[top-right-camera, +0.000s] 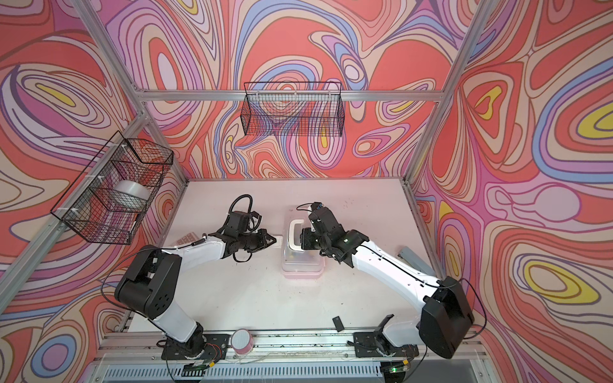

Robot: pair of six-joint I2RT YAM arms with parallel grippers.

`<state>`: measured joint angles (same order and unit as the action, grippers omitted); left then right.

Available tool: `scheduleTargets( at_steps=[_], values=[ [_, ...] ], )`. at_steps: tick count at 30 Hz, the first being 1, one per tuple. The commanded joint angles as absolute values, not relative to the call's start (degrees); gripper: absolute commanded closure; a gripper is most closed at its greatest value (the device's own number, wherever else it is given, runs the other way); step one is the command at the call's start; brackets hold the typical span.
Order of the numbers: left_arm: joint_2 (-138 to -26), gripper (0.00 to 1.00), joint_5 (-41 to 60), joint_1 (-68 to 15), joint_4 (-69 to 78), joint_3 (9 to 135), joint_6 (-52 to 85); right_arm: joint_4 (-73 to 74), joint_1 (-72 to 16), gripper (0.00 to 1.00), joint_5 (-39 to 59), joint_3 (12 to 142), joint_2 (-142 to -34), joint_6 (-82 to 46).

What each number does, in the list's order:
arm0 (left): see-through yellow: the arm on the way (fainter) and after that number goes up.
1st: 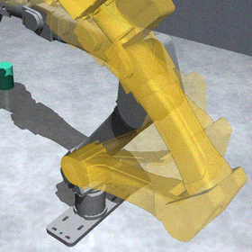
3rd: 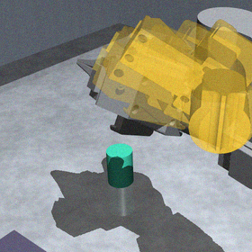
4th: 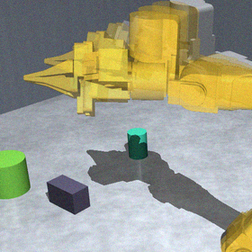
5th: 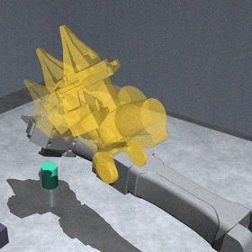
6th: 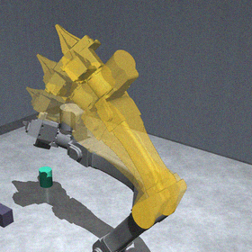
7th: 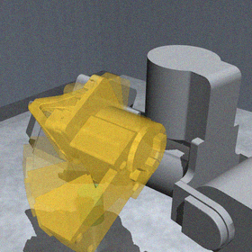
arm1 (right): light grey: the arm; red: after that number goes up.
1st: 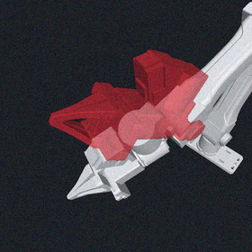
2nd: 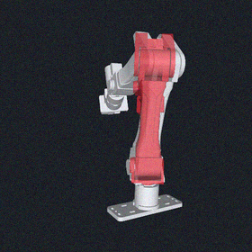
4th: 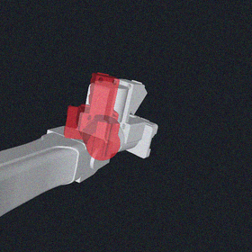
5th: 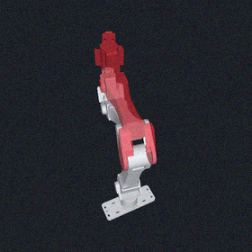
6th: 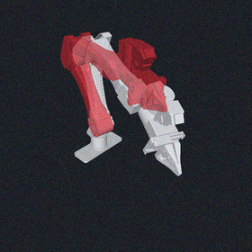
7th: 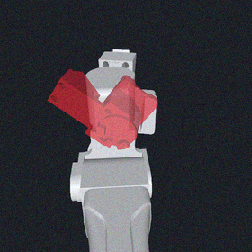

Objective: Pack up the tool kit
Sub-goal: 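Press the white latch with the left gripper while the right gripper holds the lid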

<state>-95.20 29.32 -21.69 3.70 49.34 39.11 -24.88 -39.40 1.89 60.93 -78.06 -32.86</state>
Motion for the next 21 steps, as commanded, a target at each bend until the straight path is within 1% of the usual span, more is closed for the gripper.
scheduleTargets(
  at_steps=[1, 5, 21],
  values=[
    [-93.8, 0.84, 33.1, -21.9, 5.0, 49.5, 39.8, -24.3, -39.0, 0.82, 1.1, 60.0, -78.4, -32.4],
    [-93.0, 0.74, 32.9, -22.0, 5.0, 49.3, 40.2, -24.4, -38.8, 0.82, 1.1, 59.9, -78.4, -32.2],
    [-90.3, 0.74, 32.5, -21.9, 4.2, 49.7, 40.3, -24.0, -38.1, 0.81, 0.9, 59.1, -79.0, -31.6]
  ],
)
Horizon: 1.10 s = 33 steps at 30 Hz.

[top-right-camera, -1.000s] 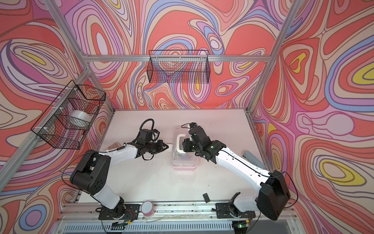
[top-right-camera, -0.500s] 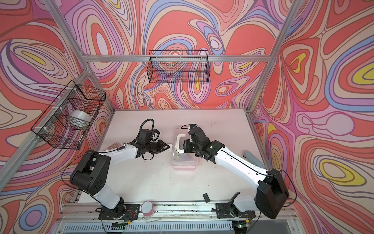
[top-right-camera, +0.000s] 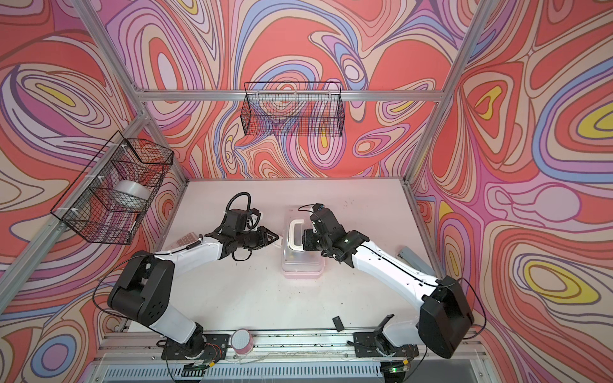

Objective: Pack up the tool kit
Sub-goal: 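Press the white latch with the left gripper while the right gripper holds the lid, then pinch the white latch shut with the left gripper while the right holds the handle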

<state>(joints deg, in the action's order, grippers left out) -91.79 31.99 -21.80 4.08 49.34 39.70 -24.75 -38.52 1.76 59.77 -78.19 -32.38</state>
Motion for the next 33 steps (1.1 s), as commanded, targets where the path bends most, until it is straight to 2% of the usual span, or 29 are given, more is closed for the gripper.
scheduleTargets(
  at_steps=[1, 25, 33],
  values=[
    [-90.3, 0.74, 32.5, -22.0, 4.5, 49.5, 40.6, -23.9, -38.1, 0.81, 0.9, 59.1, -79.2, -31.6],
    [-89.8, 0.75, 34.5, -22.0, 8.2, 48.2, 43.2, -24.1, -38.0, 0.8, 0.8, 60.2, -81.0, -31.4],
    [-89.3, 0.69, 34.5, -21.9, 8.3, 47.8, 43.3, -24.2, -38.0, 0.79, 0.9, 60.1, -81.1, -31.5]
  ],
)
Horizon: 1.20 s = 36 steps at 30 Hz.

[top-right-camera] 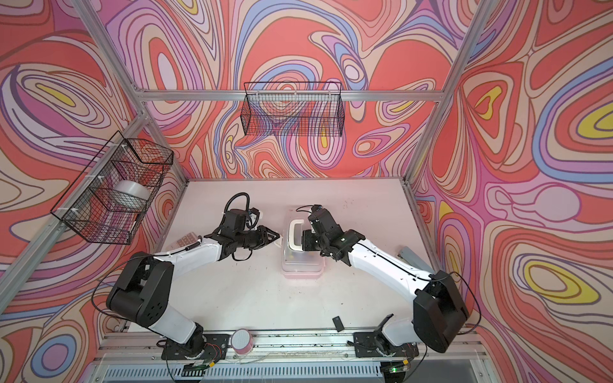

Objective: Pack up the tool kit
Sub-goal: 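Pinch the white latch shut with the left gripper while the right holds the handle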

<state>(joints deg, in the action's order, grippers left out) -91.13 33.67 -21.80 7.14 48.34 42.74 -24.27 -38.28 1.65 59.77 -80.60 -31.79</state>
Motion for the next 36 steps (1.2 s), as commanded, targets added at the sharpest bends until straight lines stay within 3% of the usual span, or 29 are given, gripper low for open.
scheduleTargets(
  at_steps=[1, 15, 36],
  values=[
    [-89.3, 0.68, 34.5, -22.0, 8.2, 47.8, 43.3, -24.2, -38.0, 0.78, 0.8, 60.2, -81.2, -31.5],
    [-87.0, 0.69, 33.9, -21.9, 8.3, 46.6, 43.4, -24.1, -38.0, 0.79, 0.5, 60.0, -81.2, -31.5],
    [-89.0, 0.81, 35.8, -22.0, 12.0, 45.1, 44.8, -24.3, -38.0, 0.81, -0.2, 60.3, -82.4, -31.0]
  ],
)
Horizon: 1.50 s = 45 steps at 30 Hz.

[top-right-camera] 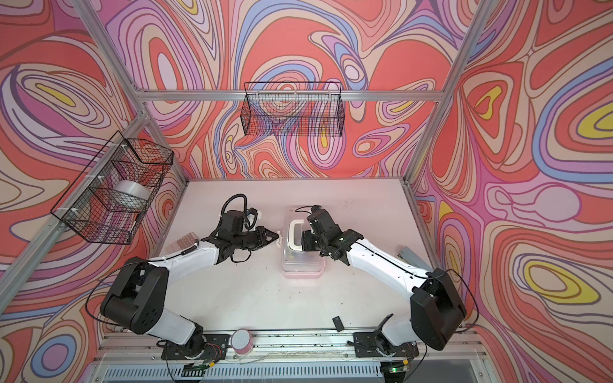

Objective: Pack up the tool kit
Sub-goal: 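Pinch the white latch shut with the left gripper while the right holds the handle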

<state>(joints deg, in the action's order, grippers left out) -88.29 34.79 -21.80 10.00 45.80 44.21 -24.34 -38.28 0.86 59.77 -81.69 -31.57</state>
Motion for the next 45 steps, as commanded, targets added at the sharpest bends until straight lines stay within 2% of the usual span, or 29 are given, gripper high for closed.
scheduleTargets(
  at_steps=[1, 30, 37, 45],
  values=[
    [-89.2, 0.81, 36.1, -21.9, 12.0, 45.1, 44.9, -24.3, -38.0, 0.81, -0.1, 60.3, -82.5, -30.9],
    [-92.1, 0.82, 36.8, -22.9, 14.1, 44.9, 45.1, -24.3, -37.8, 0.82, -0.7, 60.4, -84.6, -30.7],
    [-93.0, 0.78, 35.7, -23.6, 13.8, 45.0, 44.6, -24.5, -37.5, 0.82, -0.6, 60.5, -84.9, -30.4],
    [-94.5, 0.79, 34.6, -25.0, 13.6, 45.1, 44.1, -23.9, -37.4, 0.82, 0.1, 59.9, -85.6, -31.0]
  ],
)
